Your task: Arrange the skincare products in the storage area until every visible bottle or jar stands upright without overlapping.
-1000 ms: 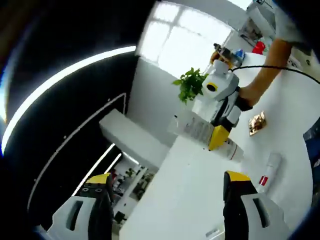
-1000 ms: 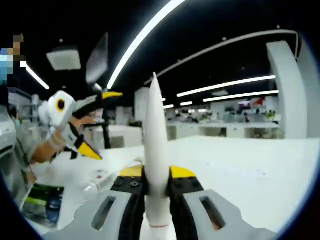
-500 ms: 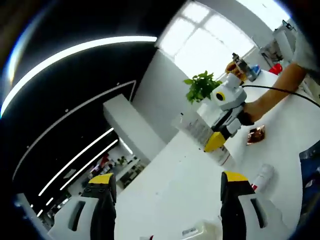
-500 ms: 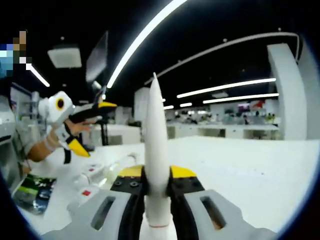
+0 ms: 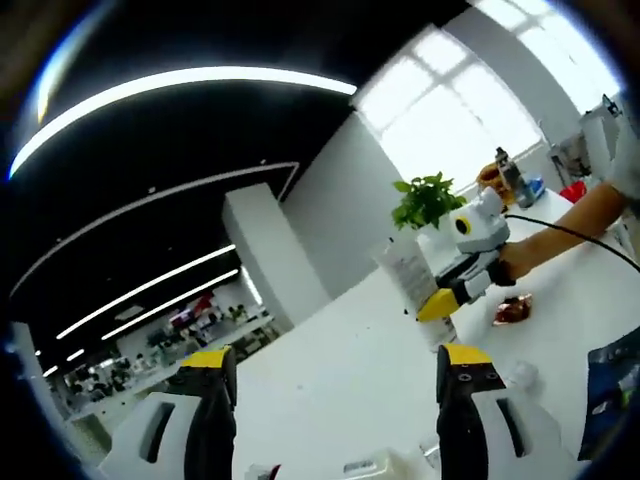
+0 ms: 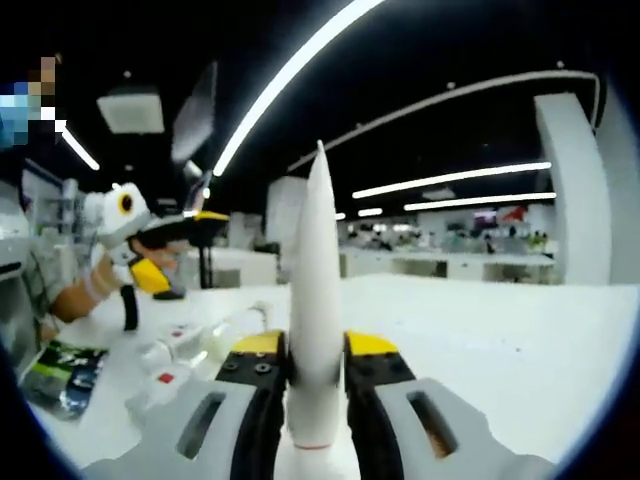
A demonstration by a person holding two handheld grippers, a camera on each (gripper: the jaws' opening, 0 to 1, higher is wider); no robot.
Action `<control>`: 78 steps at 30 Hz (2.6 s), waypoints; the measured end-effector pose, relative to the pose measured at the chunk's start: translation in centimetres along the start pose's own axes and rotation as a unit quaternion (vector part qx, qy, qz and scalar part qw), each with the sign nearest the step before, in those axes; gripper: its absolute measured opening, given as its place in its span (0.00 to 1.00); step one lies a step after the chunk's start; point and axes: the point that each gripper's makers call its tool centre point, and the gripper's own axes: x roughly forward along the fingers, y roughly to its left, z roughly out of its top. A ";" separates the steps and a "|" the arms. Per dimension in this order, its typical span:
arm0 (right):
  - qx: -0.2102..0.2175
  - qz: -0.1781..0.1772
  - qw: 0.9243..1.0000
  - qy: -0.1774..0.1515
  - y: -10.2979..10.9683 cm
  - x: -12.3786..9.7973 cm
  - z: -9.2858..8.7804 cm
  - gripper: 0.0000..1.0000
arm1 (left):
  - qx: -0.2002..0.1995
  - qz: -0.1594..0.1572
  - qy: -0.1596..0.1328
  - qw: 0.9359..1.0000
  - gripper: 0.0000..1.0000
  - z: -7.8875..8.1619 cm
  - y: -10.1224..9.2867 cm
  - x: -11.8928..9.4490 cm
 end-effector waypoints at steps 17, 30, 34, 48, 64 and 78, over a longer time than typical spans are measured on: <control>0.013 0.003 0.997 0.074 -0.4 -0.8 -3.4 0.37 | -0.169 0.006 0.015 0.986 0.83 0.3 -2.1 -1.5; -0.005 -0.006 0.995 0.101 -1.1 -1.6 -4.9 0.39 | -0.193 0.047 0.062 0.978 0.94 -1.5 -0.9 -2.3; -0.010 -0.010 0.995 0.102 -1.4 -1.7 -4.9 0.41 | -0.213 0.015 0.099 0.972 0.95 -2.5 -2.5 -2.9; -0.017 -0.023 0.994 0.109 -2.4 -2.0 -5.0 0.45 | -0.228 0.037 0.174 0.957 0.92 -6.8 -3.3 -5.1; -0.015 -0.047 0.991 0.122 -3.6 -2.2 -6.1 0.43 | -0.244 0.035 0.181 0.952 0.91 -7.6 -4.5 -6.0; -0.011 -0.071 0.988 0.139 -5.3 -2.3 -7.4 0.43 | -0.232 0.030 0.184 0.955 0.88 -7.7 -5.1 -6.4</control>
